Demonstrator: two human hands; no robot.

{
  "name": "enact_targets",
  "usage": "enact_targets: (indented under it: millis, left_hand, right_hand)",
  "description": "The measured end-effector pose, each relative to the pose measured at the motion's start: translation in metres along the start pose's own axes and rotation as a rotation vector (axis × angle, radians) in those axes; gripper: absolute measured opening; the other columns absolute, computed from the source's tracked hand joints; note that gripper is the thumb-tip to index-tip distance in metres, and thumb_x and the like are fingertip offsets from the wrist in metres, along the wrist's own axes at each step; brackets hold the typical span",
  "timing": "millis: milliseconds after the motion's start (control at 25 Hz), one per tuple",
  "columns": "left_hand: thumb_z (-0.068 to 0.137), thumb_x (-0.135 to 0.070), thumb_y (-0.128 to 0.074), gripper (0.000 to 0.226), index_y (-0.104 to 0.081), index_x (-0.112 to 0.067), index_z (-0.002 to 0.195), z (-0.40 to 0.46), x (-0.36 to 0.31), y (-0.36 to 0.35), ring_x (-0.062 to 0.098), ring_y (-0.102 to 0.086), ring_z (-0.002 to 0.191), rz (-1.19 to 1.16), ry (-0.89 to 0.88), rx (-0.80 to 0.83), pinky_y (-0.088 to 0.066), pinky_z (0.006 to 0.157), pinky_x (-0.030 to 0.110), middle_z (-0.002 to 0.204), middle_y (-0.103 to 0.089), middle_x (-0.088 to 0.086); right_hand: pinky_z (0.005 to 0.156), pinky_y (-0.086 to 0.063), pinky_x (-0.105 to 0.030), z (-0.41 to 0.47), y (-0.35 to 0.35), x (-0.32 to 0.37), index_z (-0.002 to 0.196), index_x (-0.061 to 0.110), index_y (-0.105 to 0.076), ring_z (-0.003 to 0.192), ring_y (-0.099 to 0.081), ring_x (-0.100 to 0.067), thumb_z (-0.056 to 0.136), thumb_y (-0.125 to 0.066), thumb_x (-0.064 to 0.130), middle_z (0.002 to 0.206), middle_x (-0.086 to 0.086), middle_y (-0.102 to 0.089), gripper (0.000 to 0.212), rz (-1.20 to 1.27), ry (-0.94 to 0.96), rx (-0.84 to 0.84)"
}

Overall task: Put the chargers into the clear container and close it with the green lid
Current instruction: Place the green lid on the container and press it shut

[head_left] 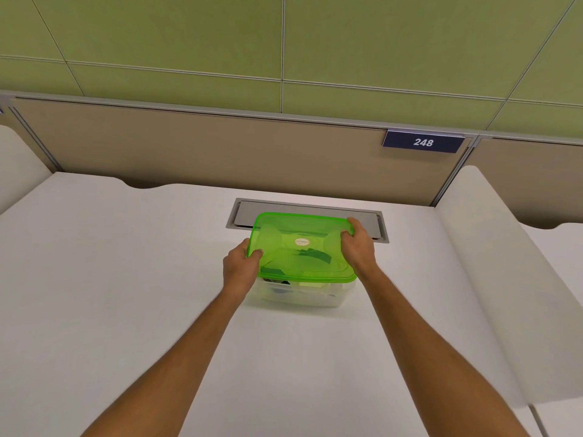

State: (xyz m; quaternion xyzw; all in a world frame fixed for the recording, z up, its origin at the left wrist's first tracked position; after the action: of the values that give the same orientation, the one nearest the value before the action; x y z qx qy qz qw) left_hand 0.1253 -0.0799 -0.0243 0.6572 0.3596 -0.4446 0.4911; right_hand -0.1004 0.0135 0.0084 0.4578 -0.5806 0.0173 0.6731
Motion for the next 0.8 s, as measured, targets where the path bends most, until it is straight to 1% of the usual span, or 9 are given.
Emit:
enact_targets:
  millis: [80, 160, 240, 400, 600, 680, 800]
  left_hand:
    - [0.084, -0.016, -0.058, 0.025, -0.067, -0.019, 0.107, 0.001, 0.005, -0.003, 0.029, -0.062, 0.086, 0.062, -0.005, 0.001, -0.045, 0.070, 0.030, 0.092, -0.071, 0.008]
    - [0.083, -0.016, -0.058, 0.026, -0.067, -0.019, 0.107, 0.001, 0.008, -0.005, 0.031, -0.061, 0.086, 0.103, -0.004, 0.001, -0.047, 0.072, 0.033, 0.093, -0.070, 0.010]
    - [0.083, -0.016, -0.058, 0.025, -0.067, -0.018, 0.106, 0.001, 0.011, -0.006, 0.032, -0.061, 0.087, 0.121, -0.007, -0.002, -0.046, 0.071, 0.032, 0.094, -0.070, 0.012]
    - [0.083, -0.015, -0.060, 0.034, -0.063, -0.012, 0.117, 0.002, 0.015, -0.008, 0.035, -0.061, 0.097, 0.132, 0.006, -0.025, -0.041, 0.075, 0.029, 0.107, -0.068, 0.018]
    - [0.083, -0.015, -0.059, 0.039, -0.061, -0.015, 0.123, 0.007, 0.019, -0.010, 0.030, -0.060, 0.095, 0.142, 0.002, 0.005, -0.039, 0.075, 0.026, 0.112, -0.068, 0.015]
    - [0.083, -0.014, -0.060, 0.038, -0.062, -0.015, 0.122, 0.008, 0.021, -0.008, 0.032, -0.061, 0.098, 0.136, -0.006, 0.020, -0.040, 0.076, 0.026, 0.112, -0.068, 0.017]
    - [0.085, -0.018, -0.061, 0.039, -0.060, -0.015, 0.124, 0.008, 0.024, -0.007, 0.028, -0.062, 0.097, 0.137, 0.016, 0.008, -0.044, 0.080, 0.028, 0.112, -0.068, 0.013]
  right_hand:
    - [0.096, -0.046, -0.040, 0.002, -0.002, -0.007, 0.142, 0.017, -0.042, 0.112, -0.057, -0.036, 0.095, -0.042, 0.017, 0.131, -0.018, -0.058, 0.047, -0.029, -0.011, 0.026]
    - [0.097, -0.046, -0.040, 0.005, -0.005, -0.013, 0.142, 0.017, -0.041, 0.113, -0.057, -0.037, 0.095, -0.042, 0.016, 0.132, -0.018, -0.058, 0.047, -0.044, -0.018, 0.041]
    - [0.097, -0.045, -0.041, 0.008, -0.008, -0.019, 0.142, 0.018, -0.041, 0.113, -0.056, -0.038, 0.095, -0.042, 0.016, 0.130, -0.020, -0.058, 0.047, -0.050, -0.040, 0.049]
    - [0.095, -0.044, -0.039, 0.009, -0.014, -0.026, 0.142, 0.018, -0.041, 0.114, -0.055, -0.039, 0.095, -0.042, 0.016, 0.128, -0.022, -0.059, 0.047, -0.091, -0.026, 0.050]
    - [0.097, -0.041, -0.039, 0.010, -0.021, -0.033, 0.144, 0.017, -0.039, 0.121, -0.052, -0.037, 0.095, -0.041, 0.016, 0.137, -0.017, -0.054, 0.048, -0.137, -0.003, 0.027]
    - [0.095, -0.043, -0.041, 0.007, -0.024, -0.037, 0.145, 0.021, -0.037, 0.120, -0.053, -0.037, 0.096, -0.039, 0.020, 0.137, -0.015, -0.053, 0.048, -0.191, -0.008, 0.020]
    - [0.089, -0.045, -0.042, 0.006, -0.028, -0.037, 0.145, 0.026, -0.034, 0.115, -0.055, -0.038, 0.097, -0.035, 0.025, 0.136, -0.013, -0.051, 0.048, -0.285, -0.005, -0.005]
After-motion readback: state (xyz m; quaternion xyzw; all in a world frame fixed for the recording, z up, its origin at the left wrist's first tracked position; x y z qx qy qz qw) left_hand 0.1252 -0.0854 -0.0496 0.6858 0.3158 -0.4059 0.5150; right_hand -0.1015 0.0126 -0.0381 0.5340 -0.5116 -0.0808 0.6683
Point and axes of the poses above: each hand's wrist, its own z-axis towards the middle knuckle, its own y-axis out of the back of the hand, x = y × z, the point moved 1 cm from there along z, towards the middle knuckle
